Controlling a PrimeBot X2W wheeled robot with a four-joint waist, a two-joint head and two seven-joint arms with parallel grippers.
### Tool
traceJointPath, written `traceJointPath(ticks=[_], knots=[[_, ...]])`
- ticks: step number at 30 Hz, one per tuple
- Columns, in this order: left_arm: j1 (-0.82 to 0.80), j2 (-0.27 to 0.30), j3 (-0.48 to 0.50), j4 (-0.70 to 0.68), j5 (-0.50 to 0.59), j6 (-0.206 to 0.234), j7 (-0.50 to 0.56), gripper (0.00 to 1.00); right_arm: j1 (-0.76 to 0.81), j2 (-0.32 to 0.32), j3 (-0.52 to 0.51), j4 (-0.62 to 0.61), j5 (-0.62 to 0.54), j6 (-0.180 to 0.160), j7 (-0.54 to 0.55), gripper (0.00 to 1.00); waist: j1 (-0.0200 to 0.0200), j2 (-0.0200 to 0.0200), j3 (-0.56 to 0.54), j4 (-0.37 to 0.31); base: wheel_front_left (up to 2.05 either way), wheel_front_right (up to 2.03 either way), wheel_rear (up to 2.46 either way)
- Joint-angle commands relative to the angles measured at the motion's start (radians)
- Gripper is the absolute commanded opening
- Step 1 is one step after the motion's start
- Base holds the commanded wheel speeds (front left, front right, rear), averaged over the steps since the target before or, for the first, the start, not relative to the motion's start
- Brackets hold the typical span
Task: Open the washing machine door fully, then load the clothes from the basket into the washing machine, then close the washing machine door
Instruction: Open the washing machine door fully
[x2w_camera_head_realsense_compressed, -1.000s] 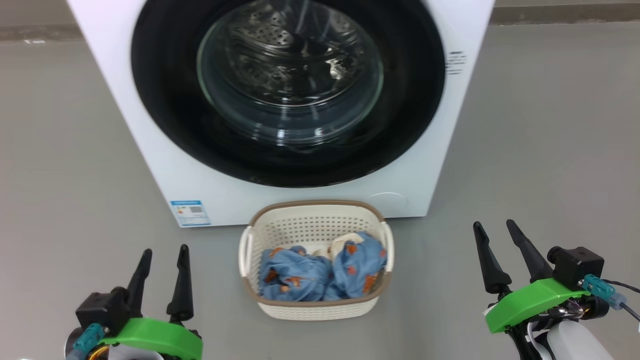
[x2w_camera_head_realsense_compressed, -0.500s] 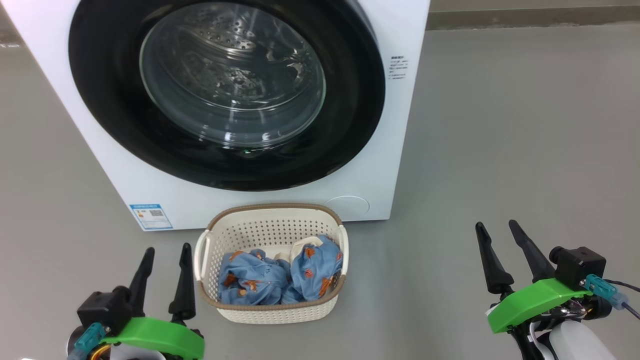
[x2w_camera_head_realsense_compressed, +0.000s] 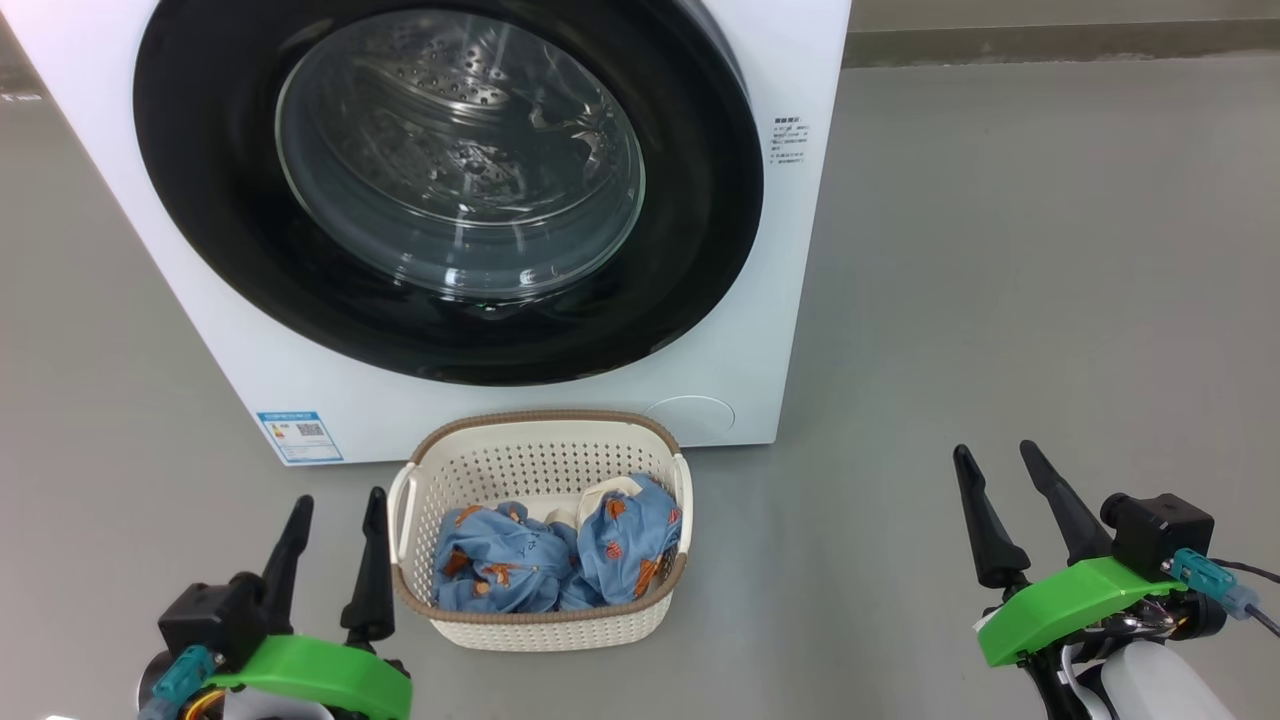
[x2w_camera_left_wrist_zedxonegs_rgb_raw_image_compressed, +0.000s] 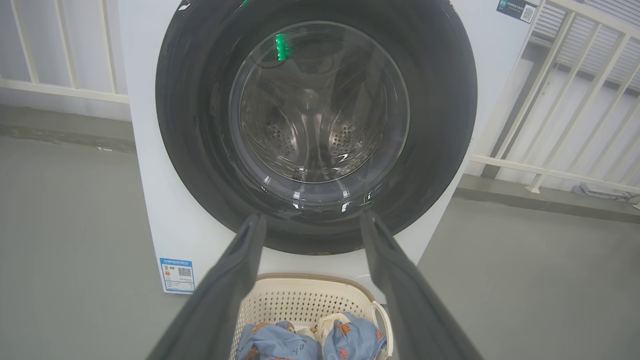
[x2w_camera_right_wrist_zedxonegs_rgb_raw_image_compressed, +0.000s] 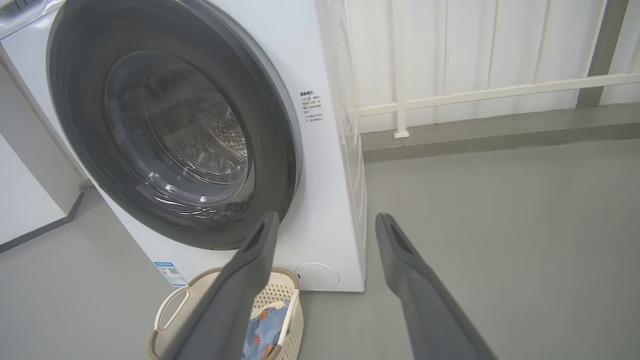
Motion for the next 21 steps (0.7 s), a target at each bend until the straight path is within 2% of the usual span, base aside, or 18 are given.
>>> traceJointPath(ticks=[1,21], knots=[[-0.029,0.023,0.028,-0.022,-0.002,0.002,-0.014,1.0,-0.036,-0.013,0.017,-0.02,-0.005,0.006,-0.012,1.0,0.0,0.0,0.0,0.001,0.0,0.0,0.0],[-0.029,0.027,0.031,-0.024,-0.004,0.005,-0.014,1.0,-0.046,-0.024,0.021,-0.015,-0.004,0.006,-0.012,1.0,0.0,0.0,0.013,0.007,0.0,0.0,0.0]])
